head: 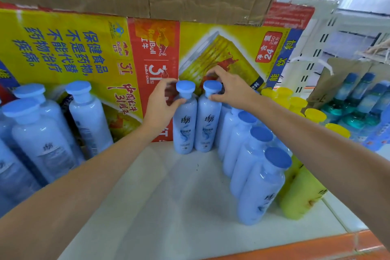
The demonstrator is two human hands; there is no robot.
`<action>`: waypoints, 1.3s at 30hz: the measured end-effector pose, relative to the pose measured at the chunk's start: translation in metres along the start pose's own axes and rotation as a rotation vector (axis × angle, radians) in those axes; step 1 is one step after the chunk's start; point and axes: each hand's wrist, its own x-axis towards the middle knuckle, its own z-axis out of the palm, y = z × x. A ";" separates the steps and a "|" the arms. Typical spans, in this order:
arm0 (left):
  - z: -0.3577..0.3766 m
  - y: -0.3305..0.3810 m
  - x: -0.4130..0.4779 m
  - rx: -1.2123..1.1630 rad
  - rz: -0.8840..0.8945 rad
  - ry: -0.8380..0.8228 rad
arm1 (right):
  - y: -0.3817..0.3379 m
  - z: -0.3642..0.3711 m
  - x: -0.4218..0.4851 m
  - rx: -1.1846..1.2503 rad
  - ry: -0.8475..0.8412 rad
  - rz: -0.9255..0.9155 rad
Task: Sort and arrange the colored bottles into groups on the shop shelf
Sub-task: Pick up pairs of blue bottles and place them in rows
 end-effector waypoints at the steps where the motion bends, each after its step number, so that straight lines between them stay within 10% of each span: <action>1: 0.001 -0.002 -0.005 -0.043 -0.044 0.018 | 0.000 0.001 -0.001 0.003 -0.005 -0.005; 8: 0.010 -0.025 -0.029 -0.033 -0.260 -0.208 | 0.001 0.009 -0.002 0.013 -0.020 0.022; 39: 0.019 -0.031 -0.030 -0.015 -0.341 -0.148 | -0.002 0.009 -0.005 -0.042 -0.002 0.029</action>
